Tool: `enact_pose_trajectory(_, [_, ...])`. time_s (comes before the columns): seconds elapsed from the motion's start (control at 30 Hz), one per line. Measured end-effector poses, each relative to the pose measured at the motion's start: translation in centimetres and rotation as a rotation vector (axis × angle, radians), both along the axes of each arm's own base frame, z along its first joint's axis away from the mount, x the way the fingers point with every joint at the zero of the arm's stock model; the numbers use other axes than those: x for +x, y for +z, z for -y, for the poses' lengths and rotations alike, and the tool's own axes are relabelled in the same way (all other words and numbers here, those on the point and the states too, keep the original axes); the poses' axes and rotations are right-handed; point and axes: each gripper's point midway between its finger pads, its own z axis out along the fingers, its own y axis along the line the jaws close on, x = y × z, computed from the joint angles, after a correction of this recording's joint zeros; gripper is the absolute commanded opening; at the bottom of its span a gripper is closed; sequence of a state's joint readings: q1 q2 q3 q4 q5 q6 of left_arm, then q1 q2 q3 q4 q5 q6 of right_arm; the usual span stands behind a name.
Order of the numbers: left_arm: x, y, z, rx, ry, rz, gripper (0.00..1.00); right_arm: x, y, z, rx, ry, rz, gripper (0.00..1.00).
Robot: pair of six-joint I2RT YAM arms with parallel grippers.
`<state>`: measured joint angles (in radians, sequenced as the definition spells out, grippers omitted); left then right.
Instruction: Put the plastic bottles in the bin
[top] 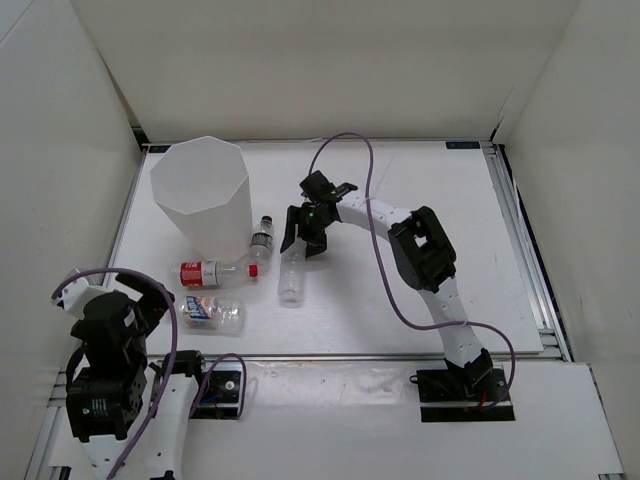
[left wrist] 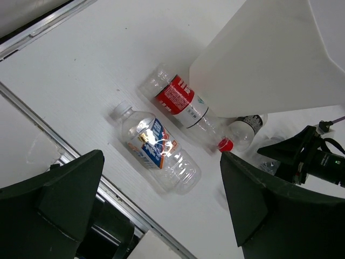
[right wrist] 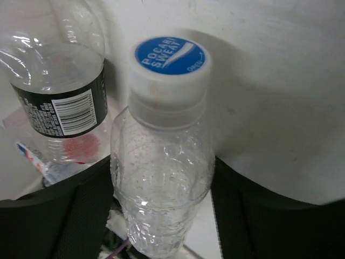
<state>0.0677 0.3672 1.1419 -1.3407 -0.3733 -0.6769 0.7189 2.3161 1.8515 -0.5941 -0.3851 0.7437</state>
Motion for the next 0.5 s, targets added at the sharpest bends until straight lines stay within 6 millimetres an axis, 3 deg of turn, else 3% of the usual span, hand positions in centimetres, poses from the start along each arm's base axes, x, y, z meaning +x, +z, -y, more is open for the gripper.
enact_pose_trajectory(0.2, [0.3, -0.2, 0.0, 0.004, -0.005, -0.023, 1.0, -0.5, 0.0, 0.7, 0.003, -0.011, -0.022, 0.49])
enact_pose_trajectory(0.3, [0.4, -0.3, 0.5, -0.014, -0.026, -0.023, 1.0, -0.7, 2.4, 2.8, 0.018, -0.037, -0.016, 0.49])
enact_pose_trajectory(0.37, [0.7, -0.6, 1.0, -0.042, -0.045, -0.02, 1.0, 0.4, 6.5, 3.8, 0.087, -0.062, 0.035, 0.5])
enact_pose_trajectory(0.4, [0.8, -0.8, 1.4, -0.059, -0.059, -0.021, 1.0, 1.5, 9.4, 4.2, 0.135, -0.08, 0.087, 0.5])
enact_pose_trajectory(0.5, [1.6, -2.1, 2.8, -0.129, -0.108, -0.037, 1.0, 5.4, 21.3, 4.4, 0.319, -0.112, 0.313, 0.5])
